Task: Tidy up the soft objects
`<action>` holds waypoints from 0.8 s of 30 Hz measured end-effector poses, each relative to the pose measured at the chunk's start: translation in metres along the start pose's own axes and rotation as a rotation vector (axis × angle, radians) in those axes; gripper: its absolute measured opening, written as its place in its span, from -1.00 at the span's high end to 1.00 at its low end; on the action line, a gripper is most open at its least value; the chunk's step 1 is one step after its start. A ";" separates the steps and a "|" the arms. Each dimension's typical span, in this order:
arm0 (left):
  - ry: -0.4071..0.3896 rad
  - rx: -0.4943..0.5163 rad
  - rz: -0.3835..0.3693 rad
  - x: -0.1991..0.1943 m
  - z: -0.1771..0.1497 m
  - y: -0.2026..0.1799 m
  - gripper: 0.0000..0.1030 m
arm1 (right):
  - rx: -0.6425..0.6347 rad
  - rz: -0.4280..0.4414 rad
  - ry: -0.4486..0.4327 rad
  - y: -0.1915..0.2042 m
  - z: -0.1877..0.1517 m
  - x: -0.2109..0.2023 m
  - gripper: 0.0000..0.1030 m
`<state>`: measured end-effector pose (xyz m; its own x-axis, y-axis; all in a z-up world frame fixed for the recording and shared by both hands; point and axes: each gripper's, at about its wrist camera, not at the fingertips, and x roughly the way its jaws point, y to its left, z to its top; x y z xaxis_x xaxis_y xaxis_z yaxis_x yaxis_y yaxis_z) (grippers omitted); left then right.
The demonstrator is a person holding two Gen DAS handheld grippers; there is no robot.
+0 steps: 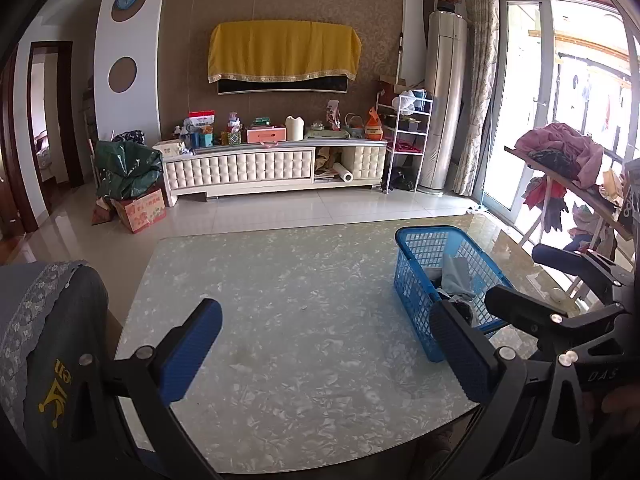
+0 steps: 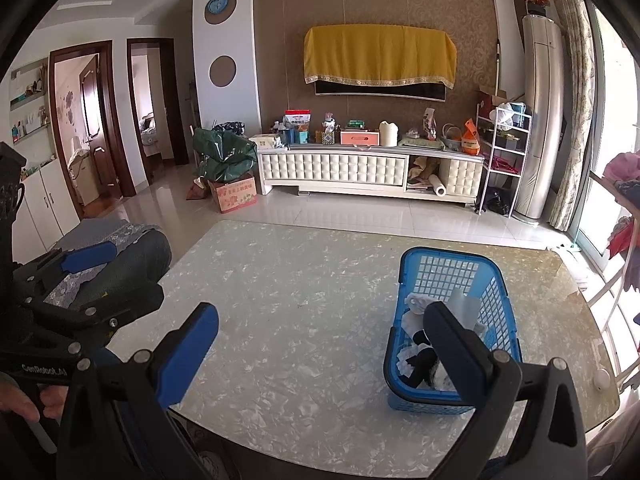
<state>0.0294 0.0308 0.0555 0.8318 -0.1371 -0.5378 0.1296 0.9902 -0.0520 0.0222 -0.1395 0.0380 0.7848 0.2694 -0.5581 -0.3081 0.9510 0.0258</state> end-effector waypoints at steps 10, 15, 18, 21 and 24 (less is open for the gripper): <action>-0.015 0.002 0.000 -0.001 -0.001 -0.002 -1.00 | 0.006 0.001 -0.003 0.001 0.000 -0.002 -0.99; -0.019 0.010 -0.002 -0.002 -0.001 -0.003 -1.00 | 0.010 0.000 -0.003 0.003 0.001 -0.005 -0.99; -0.020 0.011 -0.004 -0.003 0.000 -0.003 -1.00 | 0.007 0.000 -0.004 0.003 0.001 -0.005 -0.99; -0.017 0.012 0.004 -0.003 0.000 -0.004 -1.00 | 0.009 0.000 -0.006 0.004 0.001 -0.006 -0.99; -0.013 0.013 0.010 -0.002 0.000 -0.005 -1.00 | 0.008 0.002 -0.006 0.005 0.001 -0.005 -0.99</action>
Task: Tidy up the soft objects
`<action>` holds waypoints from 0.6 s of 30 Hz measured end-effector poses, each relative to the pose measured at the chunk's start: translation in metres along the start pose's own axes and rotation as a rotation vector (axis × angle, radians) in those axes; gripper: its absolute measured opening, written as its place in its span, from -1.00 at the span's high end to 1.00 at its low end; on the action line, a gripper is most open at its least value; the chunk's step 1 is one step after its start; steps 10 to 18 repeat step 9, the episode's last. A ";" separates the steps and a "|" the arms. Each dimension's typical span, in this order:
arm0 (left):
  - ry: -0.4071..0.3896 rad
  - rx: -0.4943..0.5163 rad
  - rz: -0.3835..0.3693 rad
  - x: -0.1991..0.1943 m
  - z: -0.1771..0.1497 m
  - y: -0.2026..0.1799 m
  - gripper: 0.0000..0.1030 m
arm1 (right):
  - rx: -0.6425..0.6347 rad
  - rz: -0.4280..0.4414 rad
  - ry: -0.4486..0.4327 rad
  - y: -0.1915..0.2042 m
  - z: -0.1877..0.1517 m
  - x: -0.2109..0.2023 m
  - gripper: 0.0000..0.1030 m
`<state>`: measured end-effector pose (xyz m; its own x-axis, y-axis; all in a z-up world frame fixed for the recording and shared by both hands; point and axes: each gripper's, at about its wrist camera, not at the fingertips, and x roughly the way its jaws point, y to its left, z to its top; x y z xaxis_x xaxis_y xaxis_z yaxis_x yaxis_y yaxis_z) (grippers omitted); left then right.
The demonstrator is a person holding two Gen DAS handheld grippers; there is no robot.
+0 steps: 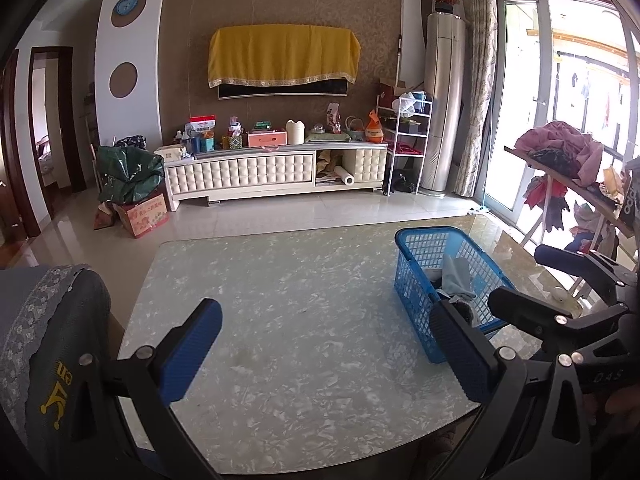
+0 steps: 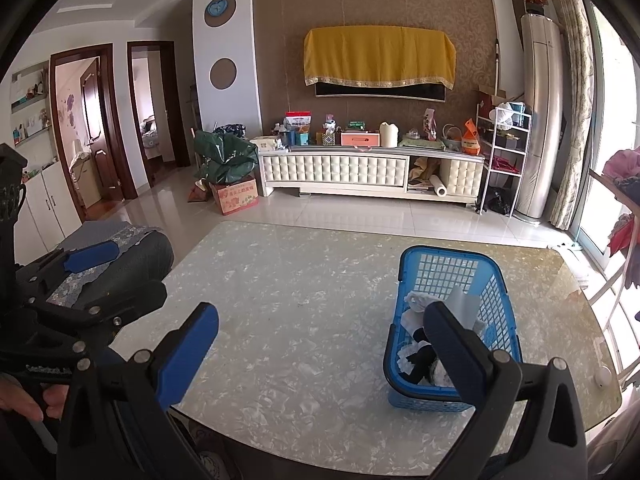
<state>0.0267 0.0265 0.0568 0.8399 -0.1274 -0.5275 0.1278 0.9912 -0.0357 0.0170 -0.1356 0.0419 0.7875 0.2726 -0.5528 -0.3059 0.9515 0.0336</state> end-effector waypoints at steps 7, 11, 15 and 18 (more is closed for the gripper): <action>0.003 -0.001 -0.001 0.000 0.000 -0.001 -1.00 | 0.005 0.002 0.000 0.001 0.000 0.000 -0.99; 0.001 0.000 -0.002 0.001 0.000 -0.002 -1.00 | 0.006 0.000 0.000 0.001 0.000 0.000 -0.99; 0.001 0.000 -0.002 0.001 0.000 -0.002 -1.00 | 0.006 0.000 0.000 0.001 0.000 0.000 -0.99; 0.001 0.000 -0.002 0.001 0.000 -0.002 -1.00 | 0.006 0.000 0.000 0.001 0.000 0.000 -0.99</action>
